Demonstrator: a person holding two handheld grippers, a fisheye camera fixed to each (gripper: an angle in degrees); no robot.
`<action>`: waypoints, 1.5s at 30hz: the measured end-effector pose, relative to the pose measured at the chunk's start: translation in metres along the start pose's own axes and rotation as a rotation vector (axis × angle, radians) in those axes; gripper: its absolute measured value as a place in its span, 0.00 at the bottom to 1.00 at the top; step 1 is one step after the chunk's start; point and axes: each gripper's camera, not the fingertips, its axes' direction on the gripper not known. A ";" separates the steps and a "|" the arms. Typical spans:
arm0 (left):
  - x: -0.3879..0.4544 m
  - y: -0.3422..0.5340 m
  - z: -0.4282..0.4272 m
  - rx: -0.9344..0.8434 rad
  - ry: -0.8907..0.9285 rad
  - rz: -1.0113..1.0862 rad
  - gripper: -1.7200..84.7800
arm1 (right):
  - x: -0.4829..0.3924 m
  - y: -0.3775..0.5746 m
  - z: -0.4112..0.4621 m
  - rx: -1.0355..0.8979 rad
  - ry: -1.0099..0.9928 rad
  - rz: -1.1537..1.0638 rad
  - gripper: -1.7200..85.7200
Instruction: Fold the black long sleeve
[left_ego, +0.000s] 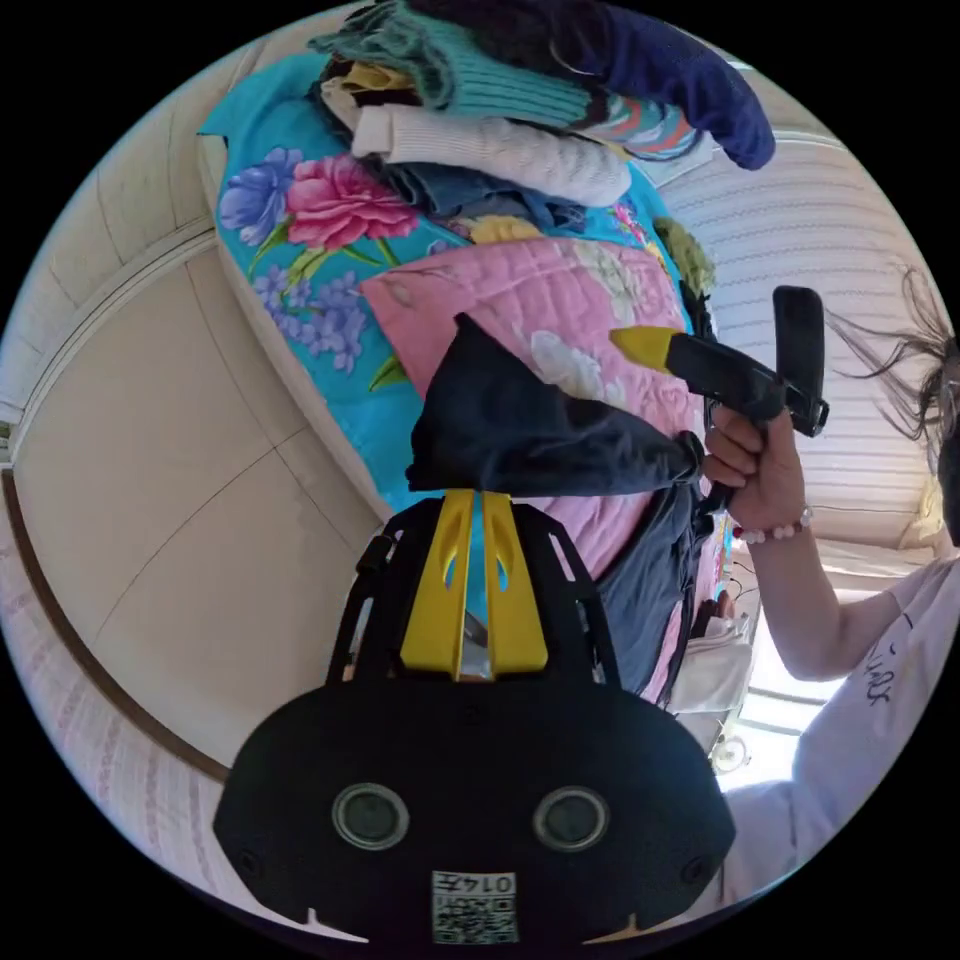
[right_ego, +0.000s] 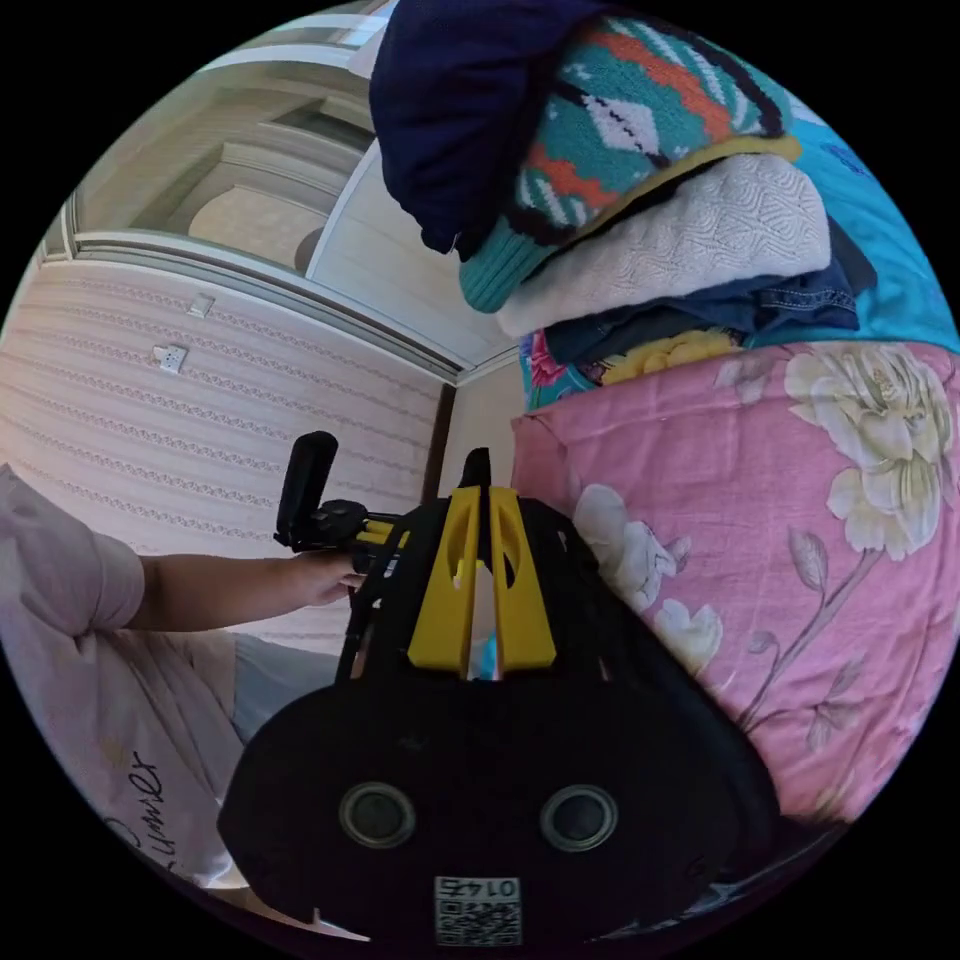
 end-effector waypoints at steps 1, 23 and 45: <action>-0.004 0.002 -0.008 0.022 0.004 -0.015 0.03 | 0.005 0.009 -0.014 0.025 -0.003 0.016 0.07; 0.024 -0.074 0.020 0.118 -0.039 0.120 0.01 | 0.127 0.244 -0.276 0.261 0.563 0.623 0.02; -0.066 -0.064 0.165 0.199 -0.206 0.278 0.06 | 0.103 0.403 -0.418 0.455 0.548 0.653 0.09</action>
